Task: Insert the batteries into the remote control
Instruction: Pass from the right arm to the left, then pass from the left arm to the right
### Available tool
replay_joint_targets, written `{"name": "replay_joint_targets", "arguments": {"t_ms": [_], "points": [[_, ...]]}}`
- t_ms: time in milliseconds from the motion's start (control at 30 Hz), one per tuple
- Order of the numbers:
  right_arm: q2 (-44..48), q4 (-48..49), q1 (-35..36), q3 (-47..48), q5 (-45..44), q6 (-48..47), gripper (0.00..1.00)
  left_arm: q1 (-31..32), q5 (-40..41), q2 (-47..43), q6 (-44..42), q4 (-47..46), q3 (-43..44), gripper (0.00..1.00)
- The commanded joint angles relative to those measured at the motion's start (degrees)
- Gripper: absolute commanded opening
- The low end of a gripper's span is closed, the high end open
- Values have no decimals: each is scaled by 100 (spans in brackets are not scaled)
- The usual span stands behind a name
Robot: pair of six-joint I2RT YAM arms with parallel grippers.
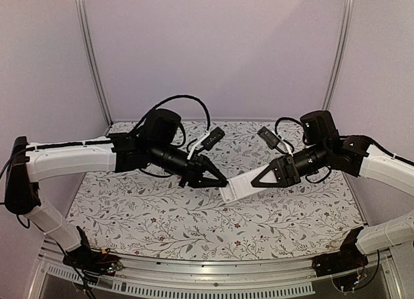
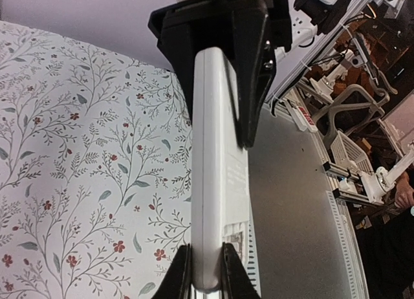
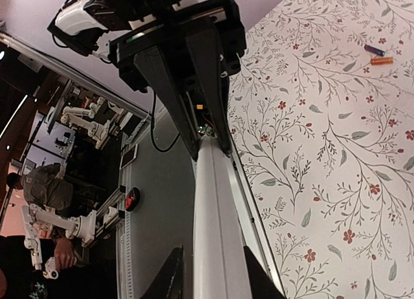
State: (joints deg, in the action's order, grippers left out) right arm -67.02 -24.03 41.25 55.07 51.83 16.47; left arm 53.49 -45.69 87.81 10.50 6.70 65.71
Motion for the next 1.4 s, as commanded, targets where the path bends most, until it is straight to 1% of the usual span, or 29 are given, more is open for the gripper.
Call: {"name": "replay_joint_targets", "arguments": {"t_ms": [0,33,133,200,400,467,667,767,867,900,933,967,1000,1033,1067,1100,1167,1267,1367], "points": [[42,287,23,13,90,-77,36,47,-134,72,-263,481,189,0],[34,251,23,13,110,-105,42,47,-141,62,-320,575,221,0],[15,182,24,-5,194,-110,49,47,-192,52,-512,863,317,0],[-31,112,25,-13,270,-79,50,47,-136,32,-631,978,347,0],[-343,-205,138,38,584,-138,48,56,20,-9,-974,1428,511,0],[-442,-335,199,91,660,-180,46,56,61,-5,-1025,1452,513,0],[-680,-392,322,203,769,-158,31,131,173,19,-1300,1600,526,0],[-785,-336,352,221,888,-67,30,165,186,12,-1477,1690,531,0],[-861,-291,389,218,933,26,25,179,284,30,-1559,1788,571,0],[-884,-287,397,220,945,24,20,179,311,34,-1597,1845,596,0],[-894,-265,400,223,957,35,14,179,403,34,-1603,1869,614,0],[-893,-245,399,216,951,44,7,179,538,35,-1593,1891,625,8],[-875,-236,397,220,914,49,3,174,656,19,-1592,1924,633,19],[-863,-234,395,218,859,36,0,160,706,-13,-1612,1982,637,36],[-831,-235,399,206,765,22,0,114,748,-66,-1609,2000,617,47],[-797,-227,395,192,648,2,0,63,835,-131,-1555,1973,573,57],[-686,-192,360,143,472,-31,0,-86,1002,-299,-1408,1775,445,69],[-563,-100,217,10,296,9,0,-310,1324,-609,-1254,1447,253,80],[-364,177,-64,-238,121,123,0,-489,2165,-895,-1104,1129,7,91]]}}
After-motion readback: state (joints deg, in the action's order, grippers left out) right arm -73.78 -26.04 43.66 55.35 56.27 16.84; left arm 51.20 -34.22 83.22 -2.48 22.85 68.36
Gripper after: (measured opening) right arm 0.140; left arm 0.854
